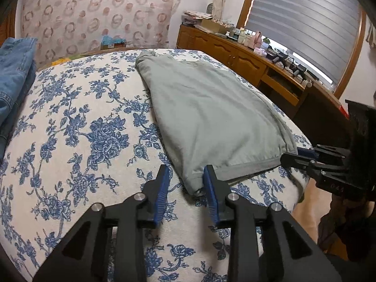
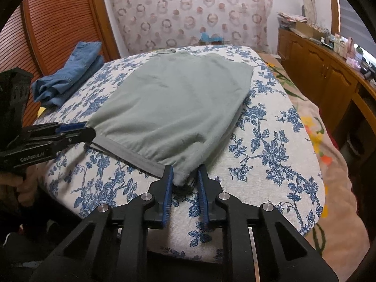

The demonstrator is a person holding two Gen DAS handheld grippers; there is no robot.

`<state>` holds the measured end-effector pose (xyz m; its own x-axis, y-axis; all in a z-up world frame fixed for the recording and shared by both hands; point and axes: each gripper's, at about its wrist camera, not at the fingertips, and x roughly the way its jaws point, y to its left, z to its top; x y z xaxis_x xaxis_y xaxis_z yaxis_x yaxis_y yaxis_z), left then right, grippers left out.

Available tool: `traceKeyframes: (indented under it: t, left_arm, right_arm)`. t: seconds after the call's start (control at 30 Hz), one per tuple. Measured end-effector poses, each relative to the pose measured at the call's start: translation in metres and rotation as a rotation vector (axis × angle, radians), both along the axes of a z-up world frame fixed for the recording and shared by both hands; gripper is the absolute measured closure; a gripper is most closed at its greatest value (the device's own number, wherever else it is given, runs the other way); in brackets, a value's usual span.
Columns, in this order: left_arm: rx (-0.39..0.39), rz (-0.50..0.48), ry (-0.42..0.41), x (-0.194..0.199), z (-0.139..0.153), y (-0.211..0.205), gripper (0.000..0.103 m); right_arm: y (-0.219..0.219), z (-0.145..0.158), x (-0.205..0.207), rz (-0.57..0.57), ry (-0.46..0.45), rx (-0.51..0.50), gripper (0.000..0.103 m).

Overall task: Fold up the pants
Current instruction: 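Grasp the shirt hem with the left tool while the right tool grasps it too, then lift the grey-green garment off the bed with both tools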

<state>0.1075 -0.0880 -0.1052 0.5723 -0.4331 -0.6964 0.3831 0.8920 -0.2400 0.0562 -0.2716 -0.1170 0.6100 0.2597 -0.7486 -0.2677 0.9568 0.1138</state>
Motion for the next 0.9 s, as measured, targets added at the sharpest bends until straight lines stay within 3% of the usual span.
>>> traceKeyframes:
  t: [0.37, 0.63, 0.9]
  left_arm:
    - [0.031, -0.001, -0.040, -0.006, 0.000, -0.018, 0.066]
    - [0.018, -0.018, -0.060, -0.010, 0.004, -0.020, 0.098]
    - [-0.057, -0.026, -0.144, -0.016, 0.043, -0.011, 0.098]
  right_arm:
    - [-0.001, 0.000, 0.000, -0.001, -0.004, 0.008, 0.086]
    - [-0.009, 0.001, 0.003, 0.011, 0.006, 0.069, 0.091]
    - [-0.017, 0.022, 0.001, 0.016, -0.055, 0.143, 0.092]
